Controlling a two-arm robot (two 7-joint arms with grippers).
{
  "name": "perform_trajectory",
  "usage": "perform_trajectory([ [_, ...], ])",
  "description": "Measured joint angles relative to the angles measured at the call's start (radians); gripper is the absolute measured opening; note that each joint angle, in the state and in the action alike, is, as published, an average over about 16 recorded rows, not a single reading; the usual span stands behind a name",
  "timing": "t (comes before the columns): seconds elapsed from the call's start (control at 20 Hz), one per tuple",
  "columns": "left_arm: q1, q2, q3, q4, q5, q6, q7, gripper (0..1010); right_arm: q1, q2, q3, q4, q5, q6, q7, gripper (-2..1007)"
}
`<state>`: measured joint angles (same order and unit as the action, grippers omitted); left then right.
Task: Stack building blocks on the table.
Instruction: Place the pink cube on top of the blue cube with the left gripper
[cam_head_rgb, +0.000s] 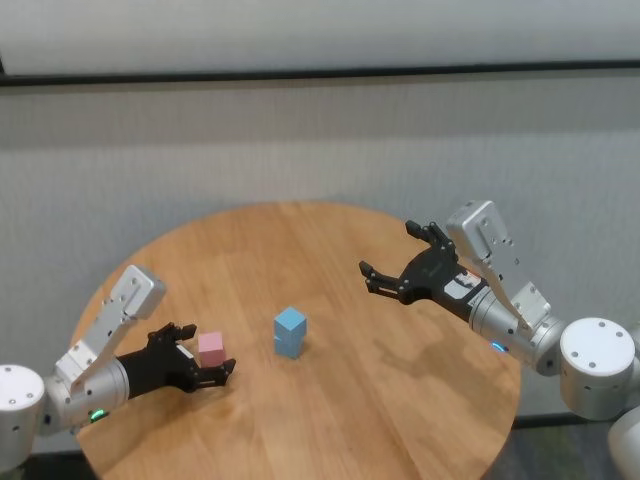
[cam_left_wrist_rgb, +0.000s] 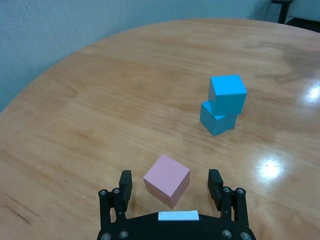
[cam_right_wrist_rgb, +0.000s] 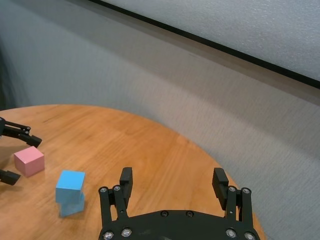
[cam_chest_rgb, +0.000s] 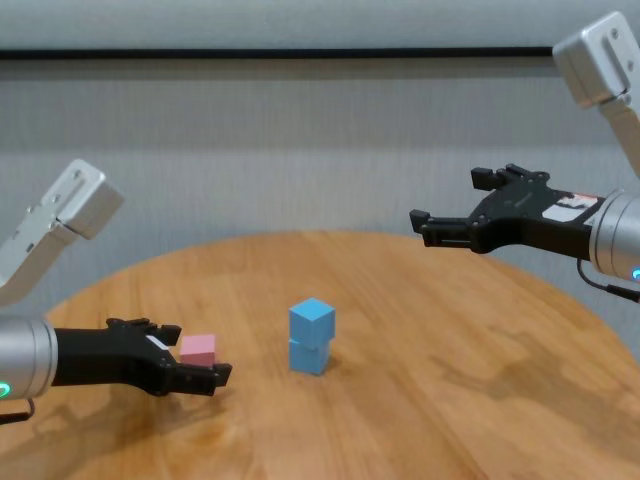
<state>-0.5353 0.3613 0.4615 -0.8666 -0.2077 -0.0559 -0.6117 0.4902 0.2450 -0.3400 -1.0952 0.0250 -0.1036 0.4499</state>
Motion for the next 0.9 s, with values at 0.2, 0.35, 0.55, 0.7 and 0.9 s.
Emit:
perform_trajectory([
  [0.2,-0.008,-0.008,0.001,0.018,0.003,-0.004,-0.004,1000,0.000,0.000,0.000,0.000,0.000,0.000,0.000,1005],
  [0.35,-0.013,-0.013,0.001,0.029,0.005,-0.006,-0.007,1000,0.000,0.000,0.000,0.000,0.000,0.000,0.000,1004],
  [0.55,-0.018,-0.019,0.002,0.041,0.008,-0.008,-0.009,1000,0.000,0.000,0.000,0.000,0.000,0.000,0.000,1005],
  [0.7,-0.022,-0.023,0.003,0.050,0.011,-0.010,-0.011,1000,0.000,0.000,0.000,0.000,0.000,0.000,0.000,1005],
  [0.9,-0.027,-0.029,0.004,0.062,0.014,-0.013,-0.012,1000,0.000,0.000,0.000,0.000,0.000,0.000,0.000,1005],
])
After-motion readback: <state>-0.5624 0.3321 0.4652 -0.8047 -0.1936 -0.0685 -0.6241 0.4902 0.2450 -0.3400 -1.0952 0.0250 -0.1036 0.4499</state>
